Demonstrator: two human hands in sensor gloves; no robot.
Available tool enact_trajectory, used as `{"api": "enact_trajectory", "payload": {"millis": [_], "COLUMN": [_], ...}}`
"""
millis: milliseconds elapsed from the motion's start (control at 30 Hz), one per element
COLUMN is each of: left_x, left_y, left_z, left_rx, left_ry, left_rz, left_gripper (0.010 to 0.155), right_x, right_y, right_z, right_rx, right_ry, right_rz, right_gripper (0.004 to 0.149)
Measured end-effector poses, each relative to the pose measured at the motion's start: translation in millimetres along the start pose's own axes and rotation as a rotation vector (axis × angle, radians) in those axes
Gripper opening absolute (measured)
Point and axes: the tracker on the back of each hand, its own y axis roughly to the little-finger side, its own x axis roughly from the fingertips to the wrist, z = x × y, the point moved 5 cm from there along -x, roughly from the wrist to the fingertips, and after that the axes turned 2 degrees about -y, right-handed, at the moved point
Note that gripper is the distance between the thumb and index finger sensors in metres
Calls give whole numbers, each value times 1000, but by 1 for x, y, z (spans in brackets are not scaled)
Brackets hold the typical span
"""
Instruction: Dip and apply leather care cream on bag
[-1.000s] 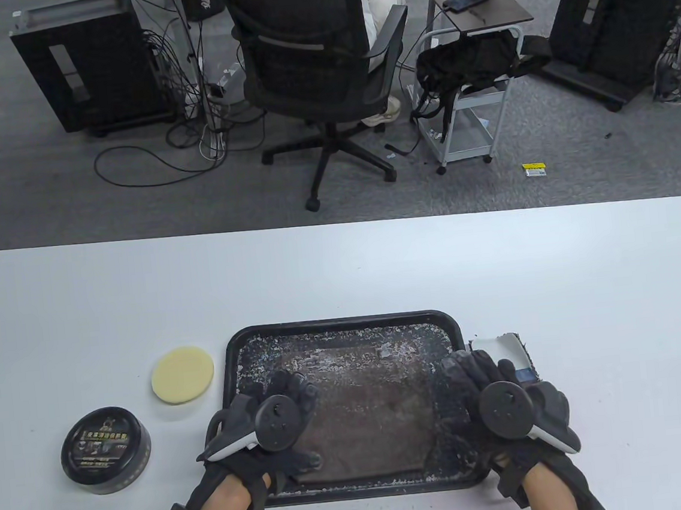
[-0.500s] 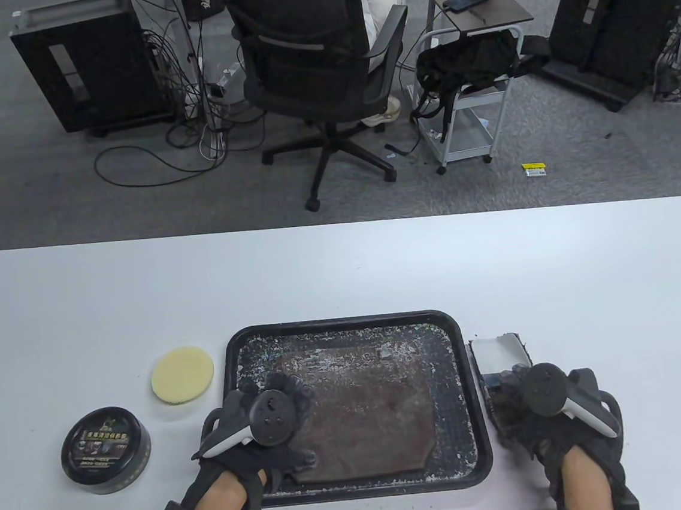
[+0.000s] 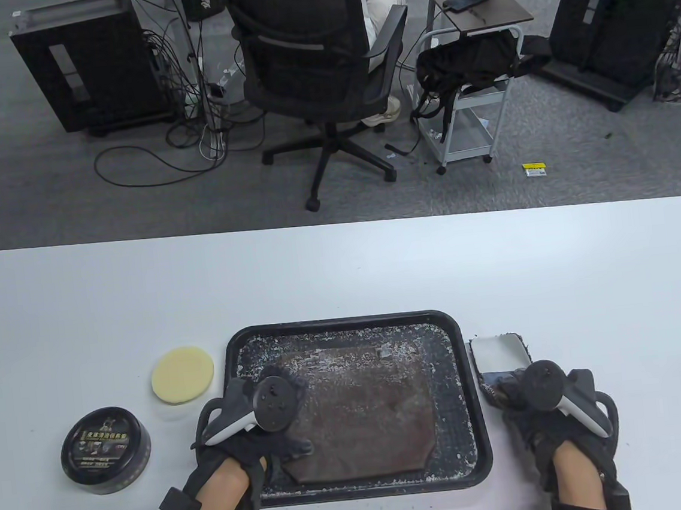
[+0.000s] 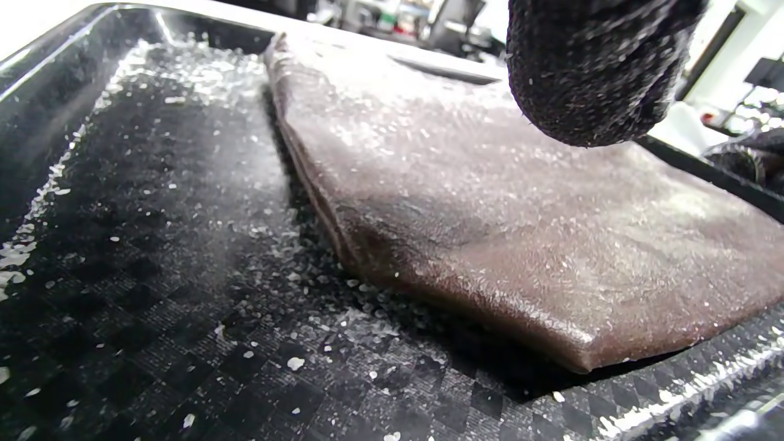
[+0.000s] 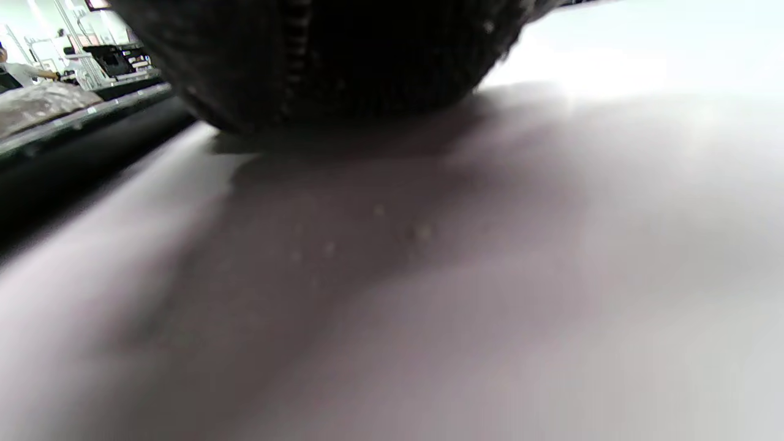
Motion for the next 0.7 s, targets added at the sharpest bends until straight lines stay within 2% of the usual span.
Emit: {"api": "enact_trajectory", "payload": {"millis": [100, 200, 300, 367, 533, 633, 700], "left_x": [2, 6, 5, 4, 5, 3, 2], "left_y": [3, 11, 18, 21, 20, 19, 17], "left_z": [0, -2, 6, 12, 15, 23, 30], "left_rx": [3, 61, 100, 98, 85, 74, 48], "left_ry": [21, -17, -40, 10, 15, 41, 70], "left_rz": [-11, -3, 21, 9, 21, 21, 21], "left_gripper": [93, 92, 91, 90, 86, 84, 81], "right_x": [1, 4, 12, 18, 37, 44, 46], "right_y": [-1, -6, -19, -29, -76, -116, -150], "right_z": [7, 20, 38, 47, 67, 68, 64], "right_rx": [10, -6, -5, 8, 40, 55, 85], "right_ry": [63, 152, 259, 319, 486, 516, 494], "right_rz": [4, 22, 48, 67, 154, 224, 282], "right_gripper": [55, 54, 53, 53, 54, 55, 56]}}
